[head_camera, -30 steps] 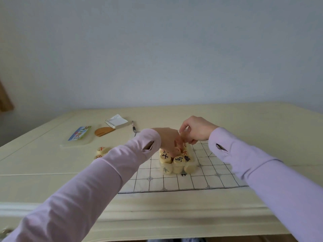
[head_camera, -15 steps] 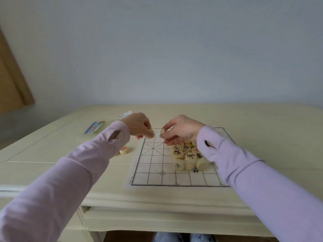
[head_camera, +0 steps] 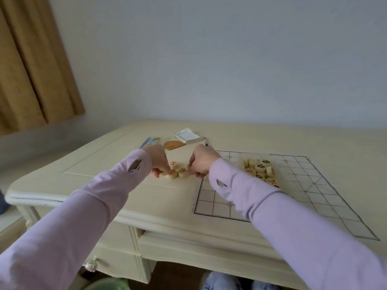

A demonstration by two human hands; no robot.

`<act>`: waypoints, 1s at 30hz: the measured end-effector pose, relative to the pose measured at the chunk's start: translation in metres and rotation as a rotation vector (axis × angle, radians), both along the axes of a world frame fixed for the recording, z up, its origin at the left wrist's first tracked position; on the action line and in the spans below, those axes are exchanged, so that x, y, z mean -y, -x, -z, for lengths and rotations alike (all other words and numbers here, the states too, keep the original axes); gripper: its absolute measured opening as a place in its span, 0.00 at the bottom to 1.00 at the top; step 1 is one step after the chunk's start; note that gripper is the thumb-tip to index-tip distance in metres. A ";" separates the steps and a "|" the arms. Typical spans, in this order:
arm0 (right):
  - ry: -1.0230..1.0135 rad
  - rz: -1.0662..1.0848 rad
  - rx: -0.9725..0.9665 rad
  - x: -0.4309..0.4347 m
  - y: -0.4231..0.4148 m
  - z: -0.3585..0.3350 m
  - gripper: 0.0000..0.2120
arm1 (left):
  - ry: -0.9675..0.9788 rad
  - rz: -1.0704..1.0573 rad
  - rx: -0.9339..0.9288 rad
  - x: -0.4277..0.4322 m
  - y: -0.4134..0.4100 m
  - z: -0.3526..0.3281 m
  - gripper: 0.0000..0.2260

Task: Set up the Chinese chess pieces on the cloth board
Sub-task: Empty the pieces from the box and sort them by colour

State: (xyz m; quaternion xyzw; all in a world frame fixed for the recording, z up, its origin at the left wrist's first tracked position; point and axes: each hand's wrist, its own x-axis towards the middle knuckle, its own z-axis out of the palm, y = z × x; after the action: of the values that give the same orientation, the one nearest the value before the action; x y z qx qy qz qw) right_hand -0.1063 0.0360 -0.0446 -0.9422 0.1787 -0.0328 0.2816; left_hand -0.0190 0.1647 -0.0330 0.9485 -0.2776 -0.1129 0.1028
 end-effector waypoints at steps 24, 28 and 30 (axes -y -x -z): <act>-0.021 0.049 -0.041 -0.003 -0.043 0.007 0.06 | 0.107 -0.195 0.072 -0.008 -0.022 0.011 0.10; -0.051 0.038 -0.071 -0.006 -0.042 0.002 0.11 | 0.113 -0.170 0.003 -0.010 -0.018 0.012 0.06; -0.056 0.019 -0.090 -0.005 -0.042 0.000 0.19 | 0.105 -0.149 -0.012 -0.010 -0.013 0.012 0.04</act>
State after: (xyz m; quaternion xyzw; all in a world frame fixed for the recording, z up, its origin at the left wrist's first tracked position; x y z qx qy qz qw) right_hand -0.0647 0.0413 -0.0443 -0.9327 0.2011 0.0119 0.2993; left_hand -0.0059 0.1751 -0.0450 0.9591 -0.2113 -0.0958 0.1623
